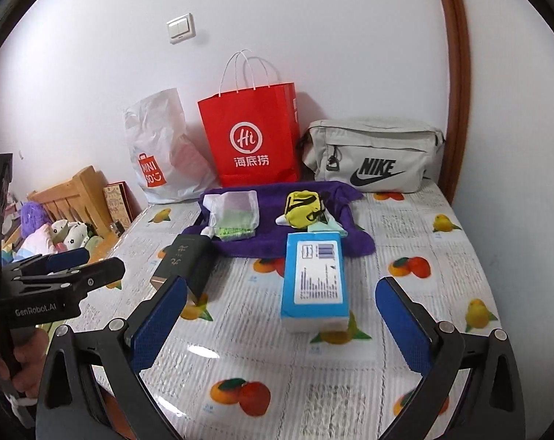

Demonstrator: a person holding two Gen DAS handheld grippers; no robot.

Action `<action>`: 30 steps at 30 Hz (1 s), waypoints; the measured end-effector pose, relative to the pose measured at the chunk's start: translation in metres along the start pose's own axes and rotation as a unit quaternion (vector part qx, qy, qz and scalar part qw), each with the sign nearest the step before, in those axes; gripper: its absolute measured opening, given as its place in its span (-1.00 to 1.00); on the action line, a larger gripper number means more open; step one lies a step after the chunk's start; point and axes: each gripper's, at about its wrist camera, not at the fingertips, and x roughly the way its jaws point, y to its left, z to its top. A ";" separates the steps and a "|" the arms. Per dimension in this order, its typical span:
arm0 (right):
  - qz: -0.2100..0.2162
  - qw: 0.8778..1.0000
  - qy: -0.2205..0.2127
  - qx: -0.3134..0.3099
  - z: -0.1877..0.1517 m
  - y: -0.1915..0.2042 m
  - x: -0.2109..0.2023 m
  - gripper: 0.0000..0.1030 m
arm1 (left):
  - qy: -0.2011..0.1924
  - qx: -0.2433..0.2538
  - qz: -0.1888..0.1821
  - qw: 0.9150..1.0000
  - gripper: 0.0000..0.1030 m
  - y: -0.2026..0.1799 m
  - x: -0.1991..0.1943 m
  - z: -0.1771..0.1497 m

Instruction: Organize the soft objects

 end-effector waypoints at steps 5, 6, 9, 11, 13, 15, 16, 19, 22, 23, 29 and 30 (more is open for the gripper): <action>-0.011 1.000 -0.005 0.002 -0.013 0.001 -0.016 0.97 | -0.004 -0.002 0.000 1.000 0.71 -0.003 -0.011 -0.018; -0.012 1.000 -0.006 0.001 -0.016 0.002 -0.019 0.97 | -0.005 -0.002 0.001 1.000 0.71 -0.004 -0.013 -0.020; -0.011 1.000 -0.007 -0.001 -0.023 0.003 -0.026 0.97 | -0.006 -0.002 0.001 1.000 0.71 -0.006 -0.018 -0.028; -0.008 1.000 -0.009 -0.003 -0.027 0.005 -0.029 0.97 | -0.008 0.000 0.001 1.000 0.71 -0.007 -0.022 -0.032; -0.009 1.000 -0.010 -0.004 -0.030 0.006 -0.032 0.97 | -0.010 0.001 0.004 1.000 0.71 -0.008 -0.024 -0.034; -0.009 1.000 -0.011 -0.004 -0.032 0.006 -0.034 0.97 | -0.013 0.001 0.007 1.000 0.71 -0.009 -0.027 -0.037; -0.009 1.000 -0.011 -0.004 -0.033 0.006 -0.035 0.97 | -0.013 0.001 0.008 1.000 0.71 -0.010 -0.028 -0.038; -0.009 1.000 -0.013 -0.003 -0.036 0.006 -0.039 0.97 | -0.015 0.002 0.006 1.000 0.71 -0.010 -0.031 -0.041; -0.008 1.000 -0.015 0.000 -0.037 0.005 -0.042 0.97 | -0.014 0.002 0.008 1.000 0.71 -0.011 -0.032 -0.042; -0.007 1.000 -0.014 0.001 -0.037 0.005 -0.042 0.97 | -0.015 0.002 0.008 1.000 0.71 -0.011 -0.032 -0.042; -0.003 1.000 -0.016 0.003 -0.040 0.004 -0.046 0.97 | -0.019 0.006 0.009 1.000 0.72 -0.012 -0.037 -0.047; -0.004 1.000 -0.017 0.002 -0.041 0.005 -0.047 0.97 | -0.019 0.006 0.009 1.000 0.72 -0.013 -0.037 -0.047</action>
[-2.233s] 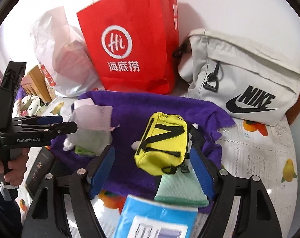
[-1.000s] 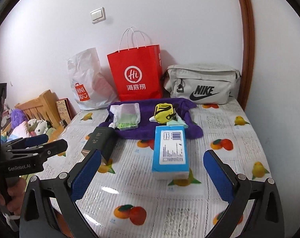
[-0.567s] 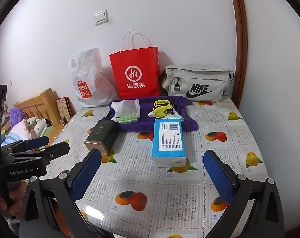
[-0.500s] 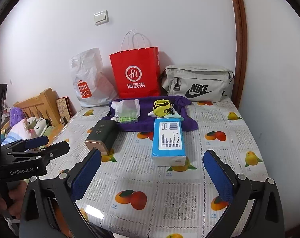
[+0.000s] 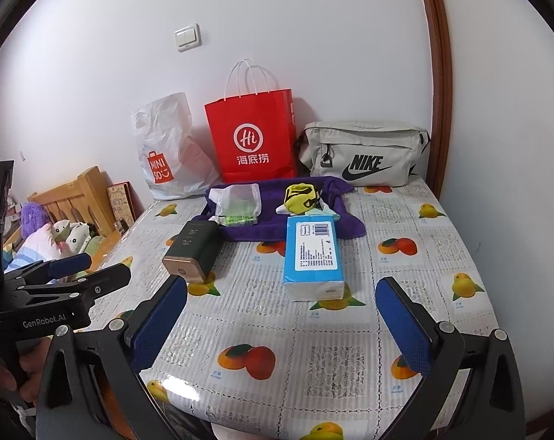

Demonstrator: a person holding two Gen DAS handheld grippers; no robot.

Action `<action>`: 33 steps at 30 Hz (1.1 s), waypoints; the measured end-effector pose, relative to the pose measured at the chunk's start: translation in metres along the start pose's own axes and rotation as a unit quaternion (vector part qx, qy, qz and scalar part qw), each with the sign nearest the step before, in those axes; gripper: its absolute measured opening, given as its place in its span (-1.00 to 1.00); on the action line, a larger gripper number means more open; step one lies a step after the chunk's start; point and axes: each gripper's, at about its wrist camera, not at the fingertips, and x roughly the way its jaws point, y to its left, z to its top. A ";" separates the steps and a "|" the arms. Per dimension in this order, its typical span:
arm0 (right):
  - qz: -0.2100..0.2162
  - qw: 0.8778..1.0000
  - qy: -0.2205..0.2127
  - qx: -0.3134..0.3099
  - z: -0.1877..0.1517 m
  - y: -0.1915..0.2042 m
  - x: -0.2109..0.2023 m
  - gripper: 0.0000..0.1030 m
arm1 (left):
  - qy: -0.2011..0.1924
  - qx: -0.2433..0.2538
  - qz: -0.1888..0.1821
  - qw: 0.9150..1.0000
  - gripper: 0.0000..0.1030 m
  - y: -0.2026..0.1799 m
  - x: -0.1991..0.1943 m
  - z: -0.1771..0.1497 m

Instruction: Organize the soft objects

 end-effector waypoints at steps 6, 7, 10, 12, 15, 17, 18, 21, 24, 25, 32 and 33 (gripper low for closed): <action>-0.002 1.000 0.000 0.000 -0.001 0.001 -0.001 0.97 | 0.001 0.000 0.000 1.000 0.72 -0.001 -0.001 -0.003; -0.003 1.000 0.000 0.000 -0.001 0.001 -0.002 0.97 | 0.001 0.000 0.000 1.000 0.72 -0.001 -0.001 -0.003; -0.003 1.000 0.000 0.002 -0.002 0.000 -0.003 0.97 | 0.000 -0.001 0.000 1.000 0.72 -0.001 -0.002 -0.004; -0.003 1.000 0.000 0.002 -0.002 0.000 -0.003 0.97 | 0.000 -0.001 0.000 1.000 0.72 -0.001 -0.002 -0.004; -0.005 1.000 0.000 0.000 -0.002 0.000 -0.004 0.97 | -0.002 0.001 0.002 1.000 0.72 -0.001 -0.005 -0.004; -0.004 1.000 -0.001 0.000 -0.002 0.000 -0.004 0.97 | -0.003 0.001 0.001 1.000 0.72 0.000 -0.006 -0.003; -0.004 1.000 -0.002 0.000 -0.002 0.000 -0.004 0.97 | -0.003 0.001 0.001 1.000 0.72 0.000 -0.006 -0.003; -0.004 1.000 -0.002 -0.002 -0.002 0.000 -0.005 0.97 | -0.003 0.002 0.003 1.000 0.72 -0.001 -0.007 -0.004; -0.003 1.000 -0.003 0.000 -0.002 0.001 -0.005 0.97 | -0.003 0.002 0.002 1.000 0.72 -0.001 -0.008 -0.004; -0.003 1.000 -0.003 0.001 -0.001 0.001 -0.005 0.97 | -0.003 0.002 0.002 1.000 0.72 -0.001 -0.007 -0.004; -0.003 1.000 -0.002 -0.001 -0.002 0.001 -0.006 0.97 | -0.002 0.002 0.002 1.000 0.72 -0.002 -0.007 -0.004; -0.004 1.000 -0.002 0.000 -0.002 0.001 -0.006 0.97 | -0.002 0.002 0.002 1.000 0.72 -0.002 -0.007 -0.003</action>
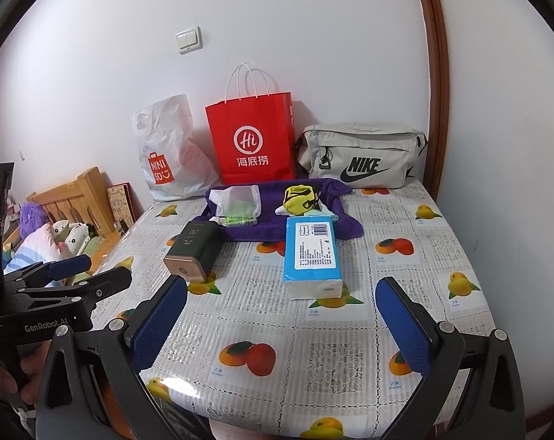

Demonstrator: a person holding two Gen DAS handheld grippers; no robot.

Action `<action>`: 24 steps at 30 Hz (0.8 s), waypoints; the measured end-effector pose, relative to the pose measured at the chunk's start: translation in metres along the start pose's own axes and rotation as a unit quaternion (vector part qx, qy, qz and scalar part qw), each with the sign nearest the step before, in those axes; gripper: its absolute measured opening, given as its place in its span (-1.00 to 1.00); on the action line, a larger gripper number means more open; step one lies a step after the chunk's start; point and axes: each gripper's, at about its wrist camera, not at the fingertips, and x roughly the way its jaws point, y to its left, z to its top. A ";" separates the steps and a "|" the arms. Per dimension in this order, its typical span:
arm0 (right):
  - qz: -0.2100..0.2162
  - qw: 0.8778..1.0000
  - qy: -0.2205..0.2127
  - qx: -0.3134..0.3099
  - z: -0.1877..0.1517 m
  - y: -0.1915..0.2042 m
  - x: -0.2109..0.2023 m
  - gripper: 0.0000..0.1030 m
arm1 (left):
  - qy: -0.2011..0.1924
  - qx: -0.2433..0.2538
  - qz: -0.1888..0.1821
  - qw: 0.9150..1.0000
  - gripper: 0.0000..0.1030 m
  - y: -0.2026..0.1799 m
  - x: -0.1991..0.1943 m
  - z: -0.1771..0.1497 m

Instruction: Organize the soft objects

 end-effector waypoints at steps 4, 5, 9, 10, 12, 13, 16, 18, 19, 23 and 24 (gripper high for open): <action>0.001 1.000 -0.001 0.000 0.000 0.000 0.000 0.97 | 0.000 0.001 0.000 1.000 0.72 0.000 0.000 0.000; 0.001 1.000 0.000 0.001 0.000 0.000 0.000 0.97 | 0.000 0.001 0.000 1.000 0.72 0.000 0.000 0.000; 0.000 1.000 -0.001 -0.002 0.000 0.001 -0.002 0.97 | -0.001 0.003 -0.001 1.000 0.72 -0.002 -0.001 -0.001; 0.000 1.000 -0.001 -0.002 0.000 0.001 -0.003 0.97 | -0.001 0.003 -0.001 1.000 0.72 -0.002 -0.001 -0.001; 0.001 1.000 -0.001 -0.001 0.000 0.000 -0.003 0.97 | -0.001 0.002 -0.002 1.000 0.72 -0.002 -0.001 -0.002; 0.002 1.000 -0.001 -0.002 0.000 0.000 -0.003 0.97 | -0.001 0.003 -0.002 1.000 0.72 -0.002 -0.001 -0.002; 0.002 1.000 -0.002 -0.003 0.000 0.000 -0.003 0.97 | 0.000 0.002 -0.002 1.000 0.72 -0.001 -0.001 -0.002; 0.002 1.000 -0.002 -0.004 0.000 0.000 -0.003 0.97 | -0.001 0.000 -0.002 1.000 0.72 -0.001 -0.002 -0.002; 0.001 1.000 -0.002 -0.003 0.000 0.000 -0.003 0.97 | -0.001 0.000 -0.002 1.000 0.72 0.000 -0.002 -0.002; 0.002 1.000 -0.002 -0.005 0.000 0.000 -0.003 0.97 | -0.001 0.001 -0.002 1.000 0.72 0.000 -0.002 -0.002; 0.002 1.000 -0.002 -0.005 0.000 0.000 -0.002 0.97 | -0.001 0.001 -0.002 1.000 0.72 0.000 -0.002 -0.002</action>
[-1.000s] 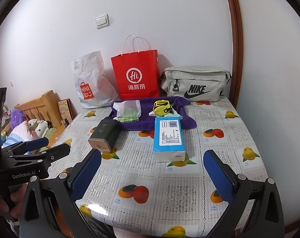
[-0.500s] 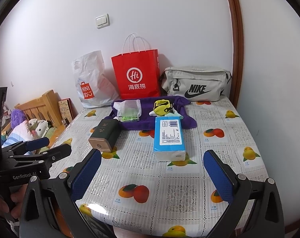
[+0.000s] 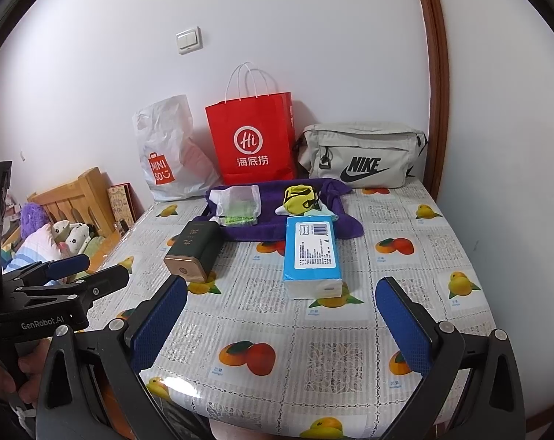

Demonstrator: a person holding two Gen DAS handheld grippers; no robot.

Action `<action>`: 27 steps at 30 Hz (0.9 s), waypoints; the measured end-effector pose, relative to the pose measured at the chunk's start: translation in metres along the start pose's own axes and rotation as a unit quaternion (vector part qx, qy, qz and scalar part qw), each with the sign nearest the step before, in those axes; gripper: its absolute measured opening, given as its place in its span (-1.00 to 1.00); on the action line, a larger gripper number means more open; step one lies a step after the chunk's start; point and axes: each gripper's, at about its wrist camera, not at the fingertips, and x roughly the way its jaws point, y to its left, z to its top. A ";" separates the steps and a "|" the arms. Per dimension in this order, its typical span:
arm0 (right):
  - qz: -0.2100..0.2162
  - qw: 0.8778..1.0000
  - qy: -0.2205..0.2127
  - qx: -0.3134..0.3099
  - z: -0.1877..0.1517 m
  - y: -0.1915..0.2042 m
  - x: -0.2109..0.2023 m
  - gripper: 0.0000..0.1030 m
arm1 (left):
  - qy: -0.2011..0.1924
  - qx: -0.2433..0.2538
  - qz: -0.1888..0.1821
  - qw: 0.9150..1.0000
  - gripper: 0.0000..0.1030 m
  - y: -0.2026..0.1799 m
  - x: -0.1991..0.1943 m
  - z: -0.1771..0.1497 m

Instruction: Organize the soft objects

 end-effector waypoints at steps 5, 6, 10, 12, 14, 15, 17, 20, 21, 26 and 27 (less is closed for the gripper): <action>0.000 1.000 0.001 -0.001 0.000 0.000 0.000 0.97 | 0.000 0.000 0.000 1.000 0.72 0.000 0.000 0.000; 0.001 1.000 0.001 0.000 0.000 0.000 -0.001 0.97 | 0.000 0.000 0.000 1.000 0.72 0.000 0.000 0.000; 0.000 1.000 0.000 -0.001 0.000 -0.001 -0.001 0.97 | 0.000 0.000 0.000 1.000 0.72 0.000 0.000 0.000; 0.001 1.000 0.000 0.000 0.000 -0.001 -0.001 0.97 | 0.000 0.000 0.000 1.000 0.72 -0.001 -0.001 -0.001; 0.000 1.000 0.000 0.000 -0.001 -0.001 -0.001 0.97 | 0.000 0.000 0.000 1.000 0.72 -0.001 0.000 0.000; 0.000 1.000 0.000 0.000 -0.001 -0.002 -0.002 0.97 | 0.000 0.000 0.000 1.000 0.72 0.000 0.000 0.000; 0.001 1.000 0.000 0.000 -0.001 -0.002 -0.001 0.97 | 0.000 0.000 0.000 1.000 0.72 0.000 -0.001 -0.001; 0.001 1.000 -0.001 0.000 -0.001 -0.001 -0.002 0.97 | 0.000 0.000 0.000 1.000 0.72 -0.001 -0.001 -0.001; 0.001 1.000 -0.001 -0.001 -0.001 -0.002 -0.002 0.97 | 0.000 -0.001 0.001 1.000 0.72 -0.001 -0.001 -0.001; 0.001 1.000 -0.001 0.000 -0.001 -0.002 -0.002 0.97 | 0.000 0.000 0.000 1.000 0.72 0.000 -0.001 -0.001; 0.001 1.000 -0.002 0.000 -0.001 -0.002 -0.002 0.97 | 0.000 0.000 -0.001 1.000 0.72 0.000 -0.001 -0.001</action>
